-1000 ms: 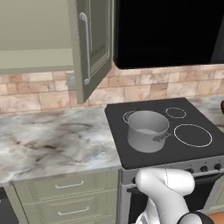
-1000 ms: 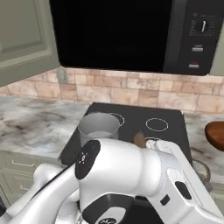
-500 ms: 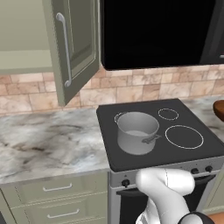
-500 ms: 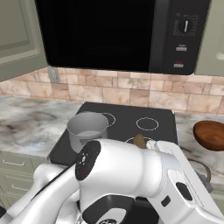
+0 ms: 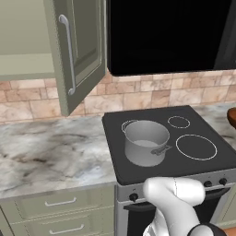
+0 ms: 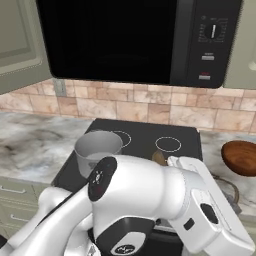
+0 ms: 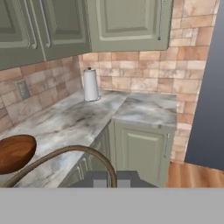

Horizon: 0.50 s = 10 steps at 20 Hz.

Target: Open the cabinet and move the ladle to the pot. Then close the cabinet.

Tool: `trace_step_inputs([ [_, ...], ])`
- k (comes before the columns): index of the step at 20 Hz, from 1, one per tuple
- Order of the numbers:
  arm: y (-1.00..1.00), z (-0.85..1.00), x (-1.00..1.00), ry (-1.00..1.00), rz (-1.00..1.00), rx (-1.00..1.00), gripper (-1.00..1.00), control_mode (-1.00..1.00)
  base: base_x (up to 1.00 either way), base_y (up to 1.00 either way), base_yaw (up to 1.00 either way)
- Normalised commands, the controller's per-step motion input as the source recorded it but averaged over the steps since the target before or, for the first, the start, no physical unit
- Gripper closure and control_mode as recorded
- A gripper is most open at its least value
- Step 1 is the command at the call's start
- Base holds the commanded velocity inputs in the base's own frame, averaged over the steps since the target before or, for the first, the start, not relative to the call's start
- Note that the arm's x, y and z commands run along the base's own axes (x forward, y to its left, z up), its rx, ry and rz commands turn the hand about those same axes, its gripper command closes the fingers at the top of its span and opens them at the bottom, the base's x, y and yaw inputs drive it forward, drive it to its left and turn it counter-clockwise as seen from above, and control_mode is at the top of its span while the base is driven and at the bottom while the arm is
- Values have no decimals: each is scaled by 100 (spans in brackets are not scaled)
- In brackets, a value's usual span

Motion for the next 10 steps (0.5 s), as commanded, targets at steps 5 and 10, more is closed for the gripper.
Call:
trace_step_inputs([
  [5, 47, 0, 0, -7, 4, 0, 100, -100, 0, 0, 0],
  [10, 84, 0, 2, -7, 7, 0, 100, -100, 0, 0, 0],
])
